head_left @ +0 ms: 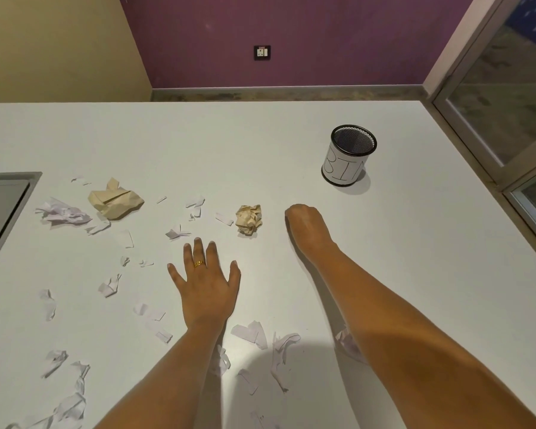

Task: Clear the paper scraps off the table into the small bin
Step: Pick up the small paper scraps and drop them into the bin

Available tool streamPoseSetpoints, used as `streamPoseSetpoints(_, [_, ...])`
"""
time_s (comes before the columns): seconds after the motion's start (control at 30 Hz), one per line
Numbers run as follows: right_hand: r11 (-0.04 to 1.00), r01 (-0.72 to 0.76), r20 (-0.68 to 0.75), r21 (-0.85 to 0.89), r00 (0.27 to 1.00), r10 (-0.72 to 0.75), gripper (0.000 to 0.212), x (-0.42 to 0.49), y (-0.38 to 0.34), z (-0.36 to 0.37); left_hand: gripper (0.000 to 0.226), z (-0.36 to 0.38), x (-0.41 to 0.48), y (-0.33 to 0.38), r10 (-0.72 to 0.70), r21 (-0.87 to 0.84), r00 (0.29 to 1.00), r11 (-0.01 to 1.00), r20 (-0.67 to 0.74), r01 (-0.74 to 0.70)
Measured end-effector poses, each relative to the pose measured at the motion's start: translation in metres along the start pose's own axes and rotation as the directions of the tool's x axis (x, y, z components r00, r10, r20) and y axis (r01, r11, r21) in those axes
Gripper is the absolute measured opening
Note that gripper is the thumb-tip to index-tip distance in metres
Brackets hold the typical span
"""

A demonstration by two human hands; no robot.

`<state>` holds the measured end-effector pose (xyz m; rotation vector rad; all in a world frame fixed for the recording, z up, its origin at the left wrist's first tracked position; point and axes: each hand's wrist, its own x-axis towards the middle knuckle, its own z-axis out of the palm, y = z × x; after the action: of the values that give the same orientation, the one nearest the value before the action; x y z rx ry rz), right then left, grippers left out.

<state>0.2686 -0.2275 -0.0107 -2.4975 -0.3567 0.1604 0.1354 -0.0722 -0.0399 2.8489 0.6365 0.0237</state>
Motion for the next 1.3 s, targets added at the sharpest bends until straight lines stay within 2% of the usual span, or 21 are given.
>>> streamPoseSetpoints(0.07, [1.000,0.022,-0.025,-0.006,0.999,-0.023,0.017,0.000,0.001,-0.004,0.059,0.000,0.000,0.001,0.001,-0.003,1.000,1.000,-0.003,-0.001])
streamPoseSetpoints(0.17, [1.000,0.022,-0.090,-0.014,0.996,-0.023,0.027,0.005,0.005,-0.013,0.059,-0.001,0.000,0.001,0.003,0.001,1.000,1.000,-0.008,-0.003])
streamPoseSetpoints(0.23, [0.997,-0.008,-0.164,0.071,0.986,0.019,0.023,0.011,0.002,-0.027,0.064,-0.002,0.000,0.001,0.002,-0.003,1.000,1.000,-0.004,-0.002])
streamPoseSetpoints(0.3, [0.994,0.004,-0.276,0.107,0.961,0.026,0.025,0.021,-0.002,-0.046,0.067,-0.002,0.000,0.001,0.000,-0.008,1.000,1.000,-0.008,0.000])
streamPoseSetpoints(0.37, [0.999,-0.005,-0.379,0.045,0.925,0.022,0.030,0.035,-0.004,-0.067,0.064,-0.001,-0.001,0.001,0.002,-0.001,1.000,1.000,-0.009,-0.002])
streamPoseSetpoints(0.5, [0.991,-0.130,-0.500,0.045,0.856,0.135,0.030,0.055,0.003,-0.100,0.064,-0.002,-0.001,0.001,-0.003,0.008,1.000,1.000,0.002,0.003])
streamPoseSetpoints(0.67, [0.944,-0.283,-0.430,0.169,0.841,0.329,0.032,0.069,0.013,-0.115,0.067,-0.003,-0.001,0.002,-0.005,0.007,1.000,1.000,0.002,0.005])
streamPoseSetpoints(0.97, [0.955,-0.283,-0.305,0.085,0.905,0.295,0.045,0.089,0.020,-0.119,0.067,-0.002,0.000,0.001,-0.010,0.015,1.000,1.000,0.002,0.010])
streamPoseSetpoints(1.1, [0.958,-0.265,-0.338,0.106,0.897,0.285,0.051,0.089,0.021,-0.119,0.066,-0.001,0.000,0.001,-0.013,0.019,1.000,1.000,0.003,0.013])
streamPoseSetpoints(1.2, [0.971,-0.182,-0.422,0.152,0.877,0.230,0.044,0.084,0.014,-0.115,0.059,0.001,0.000,0.000,-0.010,0.021,1.000,1.000,-0.004,0.010])
streamPoseSetpoints(1.3, [0.986,-0.055,-0.429,0.155,0.895,0.118,0.038,0.072,-0.002,-0.101,0.058,0.002,0.000,-0.001,-0.009,0.009,1.000,1.000,-0.002,0.009])
